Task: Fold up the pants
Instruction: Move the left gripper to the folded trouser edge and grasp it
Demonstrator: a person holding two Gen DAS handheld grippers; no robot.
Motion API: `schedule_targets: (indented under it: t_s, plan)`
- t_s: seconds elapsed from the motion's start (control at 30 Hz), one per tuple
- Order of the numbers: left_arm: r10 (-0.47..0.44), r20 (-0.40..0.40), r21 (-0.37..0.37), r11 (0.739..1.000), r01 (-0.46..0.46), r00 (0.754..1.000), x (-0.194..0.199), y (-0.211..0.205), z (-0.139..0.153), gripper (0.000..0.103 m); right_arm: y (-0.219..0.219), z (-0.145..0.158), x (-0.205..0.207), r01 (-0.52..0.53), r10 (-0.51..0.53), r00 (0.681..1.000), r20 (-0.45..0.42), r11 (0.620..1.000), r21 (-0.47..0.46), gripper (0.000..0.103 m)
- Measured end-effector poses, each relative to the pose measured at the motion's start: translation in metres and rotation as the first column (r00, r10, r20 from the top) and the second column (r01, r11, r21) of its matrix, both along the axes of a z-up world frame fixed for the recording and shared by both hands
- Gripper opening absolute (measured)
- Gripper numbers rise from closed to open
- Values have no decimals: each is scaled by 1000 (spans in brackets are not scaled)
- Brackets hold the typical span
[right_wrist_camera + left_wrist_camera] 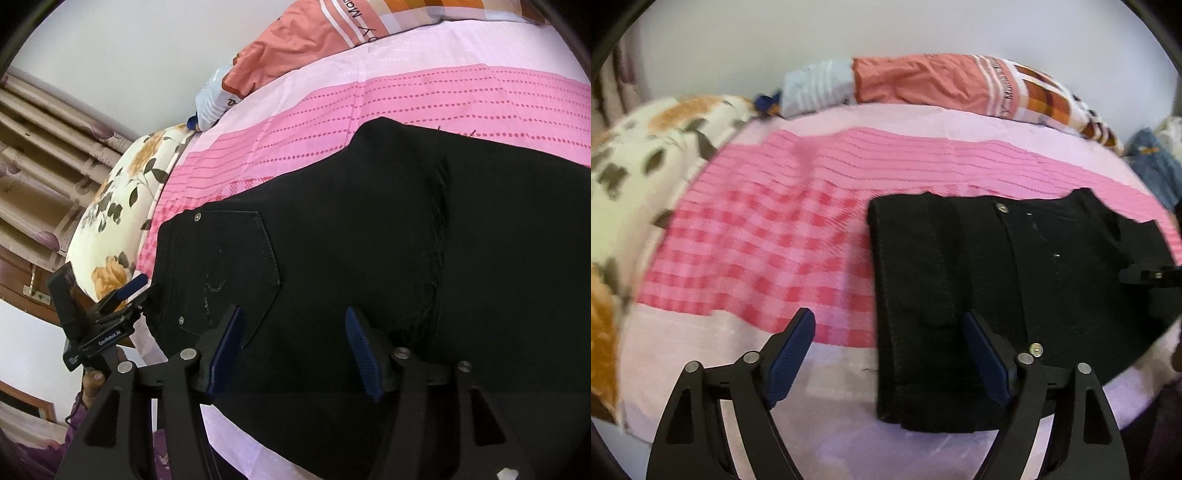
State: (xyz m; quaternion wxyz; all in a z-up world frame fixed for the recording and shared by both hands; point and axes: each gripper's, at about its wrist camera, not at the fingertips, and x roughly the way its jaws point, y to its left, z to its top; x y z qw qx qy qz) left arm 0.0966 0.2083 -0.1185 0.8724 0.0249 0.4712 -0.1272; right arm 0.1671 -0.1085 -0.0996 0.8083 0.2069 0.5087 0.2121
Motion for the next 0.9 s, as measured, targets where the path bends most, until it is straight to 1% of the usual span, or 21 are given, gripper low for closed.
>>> schedule_targets:
  t_s: [0.07,0.1,0.17,0.2,0.23,0.33,0.43,0.5,0.6,0.63,0.67,0.73,0.77,0.8,0.83,0.9]
  plan:
    - [-59,-55,-123,991,52,997,7,7,-7,82,0,0,0,-1,1,1000,-1,1000,-1,56]
    - [-88,-83,-193,979,70,993,11,11,-12,82,0,0,0,-1,1,1000,-2,1000,0,57]
    - [-116,-138,-290,954,72,984,21,20,-23,82,0,-1,0,2,-2,1000,-5,1000,4,57]
    - [-117,-132,-313,947,71,984,22,23,-23,82,-1,-1,0,4,-4,1000,-8,1000,8,57]
    - [-118,-119,-351,934,70,986,25,29,-22,82,-1,-1,1,5,-5,1000,-9,1000,11,57]
    - [-126,-141,-423,905,55,982,36,38,-23,82,-2,-2,0,10,-10,1000,-12,1000,19,57]
    - [-160,-147,-465,882,74,976,47,41,-25,82,-3,-3,1,16,-15,1000,-19,999,37,60]
    - [-211,-160,-492,864,107,964,52,37,-26,83,-3,-3,1,19,-18,1000,-20,998,52,64]
    - [-284,-173,-475,863,173,943,60,23,-26,83,-1,-3,0,17,-16,1000,-18,999,49,66]
    - [-300,-173,-471,862,189,938,63,20,-27,83,-1,-3,1,16,-15,1000,-17,999,49,66]
    - [-306,-176,-481,856,189,936,66,20,-28,84,-1,-3,1,18,-17,1000,-17,999,51,67]
    - [-325,-207,-540,825,169,923,75,24,-30,89,0,-3,0,21,-20,1000,-18,998,53,68]
    - [-330,-227,-544,824,162,916,78,24,-30,89,0,-3,-1,22,-21,1000,-19,998,54,68]
    - [-340,-248,-528,832,168,907,82,21,-28,89,-1,-3,-1,23,-22,1000,-21,998,57,68]
    - [-355,-251,-504,842,191,901,83,16,-25,89,-1,-3,-1,24,-23,999,-22,998,61,68]
    - [-393,-232,-478,843,247,890,79,1,-22,88,-2,-4,-1,29,-28,999,-22,997,69,68]
